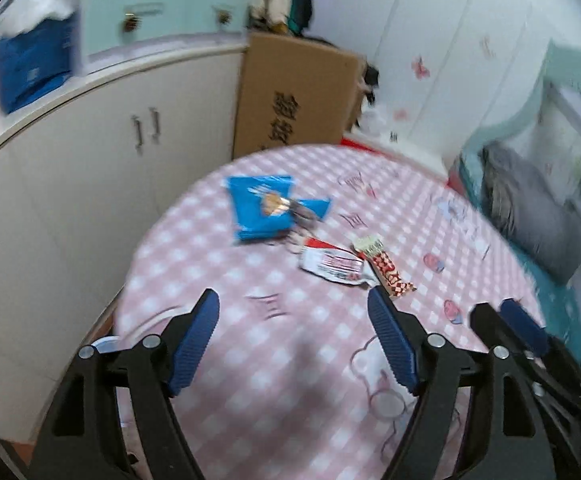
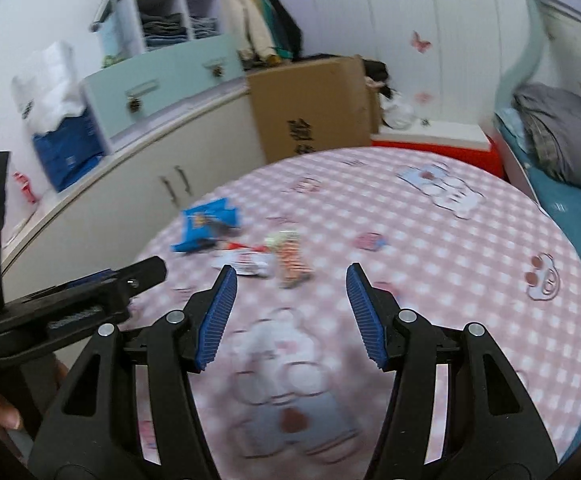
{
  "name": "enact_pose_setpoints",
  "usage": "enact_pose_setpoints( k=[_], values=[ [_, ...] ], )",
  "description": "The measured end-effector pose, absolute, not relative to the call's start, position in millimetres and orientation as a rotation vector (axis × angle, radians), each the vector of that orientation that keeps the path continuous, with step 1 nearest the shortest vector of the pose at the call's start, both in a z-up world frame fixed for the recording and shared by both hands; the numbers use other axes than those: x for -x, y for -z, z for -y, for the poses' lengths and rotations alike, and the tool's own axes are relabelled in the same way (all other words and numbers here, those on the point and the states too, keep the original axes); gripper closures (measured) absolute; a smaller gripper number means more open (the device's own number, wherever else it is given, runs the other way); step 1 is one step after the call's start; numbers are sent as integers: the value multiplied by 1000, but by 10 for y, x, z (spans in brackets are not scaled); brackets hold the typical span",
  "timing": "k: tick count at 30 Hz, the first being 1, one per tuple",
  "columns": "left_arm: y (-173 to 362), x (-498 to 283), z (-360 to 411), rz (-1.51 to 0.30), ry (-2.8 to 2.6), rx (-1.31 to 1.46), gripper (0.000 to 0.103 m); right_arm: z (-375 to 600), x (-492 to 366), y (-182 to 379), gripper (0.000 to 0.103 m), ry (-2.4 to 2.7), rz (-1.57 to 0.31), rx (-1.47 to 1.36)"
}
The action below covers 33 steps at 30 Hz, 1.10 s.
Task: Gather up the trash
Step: 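Move both open grippers back toward the table, then grasp the red-and-white wrapper with the left gripper while the right grasps the checkered snack wrapper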
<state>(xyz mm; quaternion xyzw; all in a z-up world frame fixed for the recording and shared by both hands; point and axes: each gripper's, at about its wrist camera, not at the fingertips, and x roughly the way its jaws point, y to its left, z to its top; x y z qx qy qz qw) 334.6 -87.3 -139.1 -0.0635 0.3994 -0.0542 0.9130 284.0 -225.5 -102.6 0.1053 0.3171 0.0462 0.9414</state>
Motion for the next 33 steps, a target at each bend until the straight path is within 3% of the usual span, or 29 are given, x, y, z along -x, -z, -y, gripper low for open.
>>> enact_pose_setpoints(
  k=[12, 18, 19, 20, 21, 33],
  values=[
    [1750, -3974, 1363, -907, 130, 3, 29, 2727, -3298, 1349, 46, -93, -759, -284],
    [1840, -4084, 1386, -911, 142, 0, 43, 2687, -3425, 1381, 46, -104, -772, -276],
    [1830, -4075, 1389, -903, 146, -4, 50, 2676, -3436, 1384, 46, -107, -774, -274],
    [1810, -4054, 1391, -887, 164, -6, 75, 2649, -3455, 1390, 46, -110, -780, -267],
    [1814, -4056, 1388, -901, 178, -4, 87, 2634, -3467, 1394, 46, -110, -783, -263],
    [1716, -3739, 834, -887, 289, 157, 91, 2160, -3697, 1431, 46, -145, -852, -147]
  ],
)
